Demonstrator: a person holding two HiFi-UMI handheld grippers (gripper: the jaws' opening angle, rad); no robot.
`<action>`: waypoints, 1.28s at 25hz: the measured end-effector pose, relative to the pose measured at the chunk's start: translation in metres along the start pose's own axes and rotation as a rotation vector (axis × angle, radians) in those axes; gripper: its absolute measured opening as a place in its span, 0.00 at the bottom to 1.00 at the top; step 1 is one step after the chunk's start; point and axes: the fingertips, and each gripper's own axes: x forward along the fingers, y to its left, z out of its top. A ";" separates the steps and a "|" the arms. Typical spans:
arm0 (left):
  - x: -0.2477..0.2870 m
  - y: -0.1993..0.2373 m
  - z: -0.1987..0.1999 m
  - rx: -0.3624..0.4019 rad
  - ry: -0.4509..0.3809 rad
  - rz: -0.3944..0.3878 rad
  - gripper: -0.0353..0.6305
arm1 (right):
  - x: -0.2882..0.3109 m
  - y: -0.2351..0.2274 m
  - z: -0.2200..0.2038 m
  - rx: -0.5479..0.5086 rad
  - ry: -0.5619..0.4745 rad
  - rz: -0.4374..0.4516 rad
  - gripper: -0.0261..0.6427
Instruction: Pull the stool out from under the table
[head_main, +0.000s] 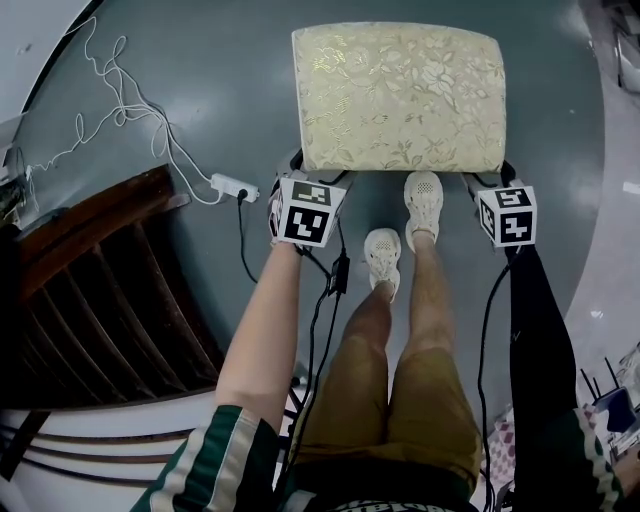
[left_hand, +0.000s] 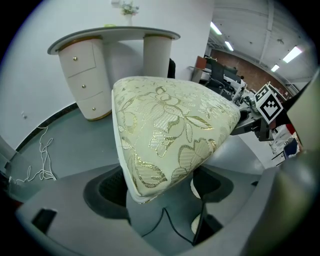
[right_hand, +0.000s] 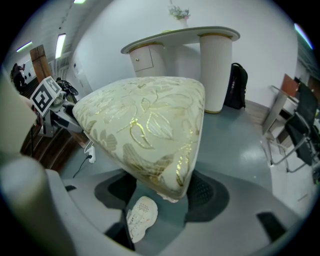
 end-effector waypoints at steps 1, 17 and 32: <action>0.000 0.000 0.000 0.000 0.001 -0.001 0.66 | 0.000 0.000 0.000 0.000 0.001 0.001 0.50; -0.003 -0.005 -0.004 -0.038 0.042 -0.034 0.66 | -0.009 0.000 0.001 -0.008 0.069 0.015 0.50; 0.010 -0.013 -0.018 -0.102 0.157 -0.059 0.66 | -0.007 -0.007 0.000 -0.061 0.111 0.012 0.50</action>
